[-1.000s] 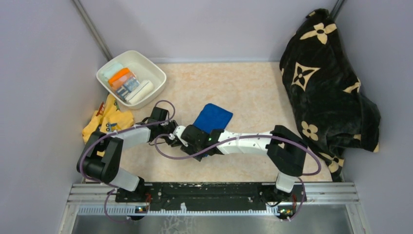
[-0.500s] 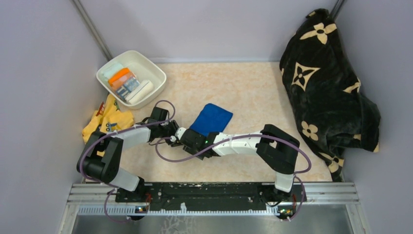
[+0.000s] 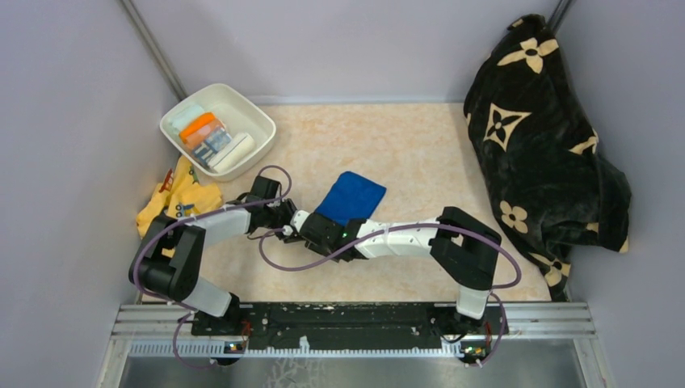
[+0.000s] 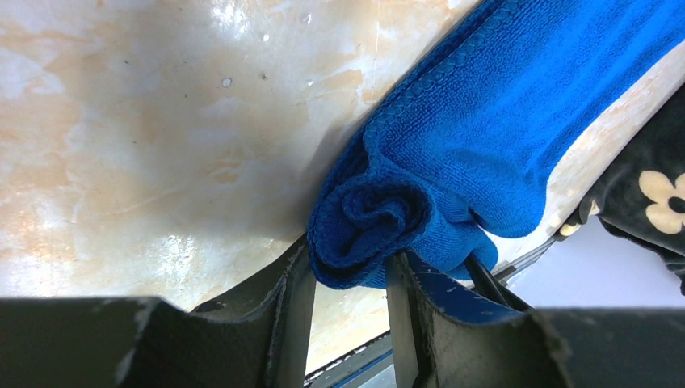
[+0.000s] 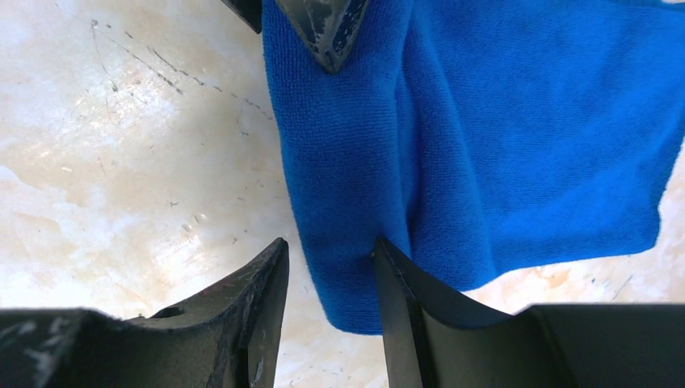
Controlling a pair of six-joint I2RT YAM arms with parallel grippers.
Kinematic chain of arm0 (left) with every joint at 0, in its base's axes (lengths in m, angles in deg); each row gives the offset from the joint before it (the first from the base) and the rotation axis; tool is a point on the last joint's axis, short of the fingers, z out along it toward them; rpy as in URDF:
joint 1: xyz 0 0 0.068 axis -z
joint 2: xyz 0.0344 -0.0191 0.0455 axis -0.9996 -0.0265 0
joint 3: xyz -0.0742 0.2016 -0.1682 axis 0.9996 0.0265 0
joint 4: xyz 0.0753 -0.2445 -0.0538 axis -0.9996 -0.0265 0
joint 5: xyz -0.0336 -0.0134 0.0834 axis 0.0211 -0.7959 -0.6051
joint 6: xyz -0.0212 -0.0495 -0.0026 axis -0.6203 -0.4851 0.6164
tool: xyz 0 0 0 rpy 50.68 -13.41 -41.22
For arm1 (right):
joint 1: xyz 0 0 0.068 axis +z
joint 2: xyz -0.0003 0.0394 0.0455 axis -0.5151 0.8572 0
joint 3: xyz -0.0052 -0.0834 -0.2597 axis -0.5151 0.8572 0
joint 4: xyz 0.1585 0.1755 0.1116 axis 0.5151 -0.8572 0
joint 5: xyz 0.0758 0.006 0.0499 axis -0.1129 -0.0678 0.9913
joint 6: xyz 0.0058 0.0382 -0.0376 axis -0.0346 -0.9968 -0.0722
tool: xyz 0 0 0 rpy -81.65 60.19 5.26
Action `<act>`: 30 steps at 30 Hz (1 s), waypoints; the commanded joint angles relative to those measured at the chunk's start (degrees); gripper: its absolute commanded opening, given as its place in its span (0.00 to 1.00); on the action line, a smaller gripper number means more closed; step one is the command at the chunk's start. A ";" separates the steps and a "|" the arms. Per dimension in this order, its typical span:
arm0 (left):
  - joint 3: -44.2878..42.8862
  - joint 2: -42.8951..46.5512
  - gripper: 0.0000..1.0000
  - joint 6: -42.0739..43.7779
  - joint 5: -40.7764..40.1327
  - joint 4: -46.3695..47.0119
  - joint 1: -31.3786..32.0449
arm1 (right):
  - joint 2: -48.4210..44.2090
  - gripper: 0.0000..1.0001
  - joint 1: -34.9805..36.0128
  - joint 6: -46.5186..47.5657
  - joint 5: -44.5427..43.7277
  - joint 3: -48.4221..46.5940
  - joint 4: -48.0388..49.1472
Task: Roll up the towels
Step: Roll the towel at the center of the board.
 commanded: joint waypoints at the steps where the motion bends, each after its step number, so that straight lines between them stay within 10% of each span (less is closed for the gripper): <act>1: 1.06 -3.14 0.43 3.08 -6.90 -5.34 0.23 | -3.56 0.43 -0.09 2.21 -2.41 0.48 0.27; 21: 0.96 -3.32 0.46 4.37 -7.74 -5.97 0.18 | 11.14 0.44 -0.14 1.38 1.85 2.07 -3.40; 30: 1.48 2.75 0.54 4.54 -7.54 -8.08 -1.11 | 9.54 0.00 -2.58 -2.12 26.10 -5.31 -10.28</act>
